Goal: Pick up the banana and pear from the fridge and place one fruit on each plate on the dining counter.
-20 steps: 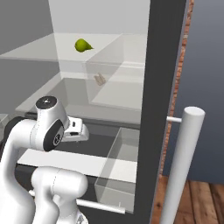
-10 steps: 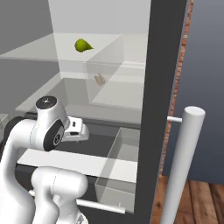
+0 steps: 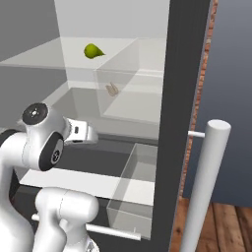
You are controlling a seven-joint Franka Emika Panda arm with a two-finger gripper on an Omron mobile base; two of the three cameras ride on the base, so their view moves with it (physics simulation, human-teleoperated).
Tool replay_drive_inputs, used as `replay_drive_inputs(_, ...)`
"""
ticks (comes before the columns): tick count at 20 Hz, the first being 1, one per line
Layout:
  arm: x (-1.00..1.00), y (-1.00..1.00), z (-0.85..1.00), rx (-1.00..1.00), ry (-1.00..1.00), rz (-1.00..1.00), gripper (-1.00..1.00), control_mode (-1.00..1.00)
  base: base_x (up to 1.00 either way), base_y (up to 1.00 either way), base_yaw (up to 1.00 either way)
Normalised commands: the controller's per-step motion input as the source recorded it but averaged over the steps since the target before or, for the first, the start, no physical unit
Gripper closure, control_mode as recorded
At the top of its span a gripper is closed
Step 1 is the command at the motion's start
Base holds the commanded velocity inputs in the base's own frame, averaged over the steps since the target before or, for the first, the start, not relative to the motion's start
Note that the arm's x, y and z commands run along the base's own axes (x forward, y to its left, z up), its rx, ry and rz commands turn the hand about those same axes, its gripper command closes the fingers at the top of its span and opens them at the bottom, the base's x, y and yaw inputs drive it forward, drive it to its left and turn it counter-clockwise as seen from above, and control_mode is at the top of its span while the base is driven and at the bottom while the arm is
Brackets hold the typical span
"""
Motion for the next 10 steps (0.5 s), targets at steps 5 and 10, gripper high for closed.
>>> replay_drive_inputs(5, 0.03, -0.01, 0.71, 0.0, -0.28, 0.0, -1.0, -1.0, 0.0, 0.0, 0.0)
replay_drive_inputs(10, 0.0, 0.0, 0.81, 0.0, -0.31, 0.0, -1.0, -1.0, 0.0, 0.0, 0.0)
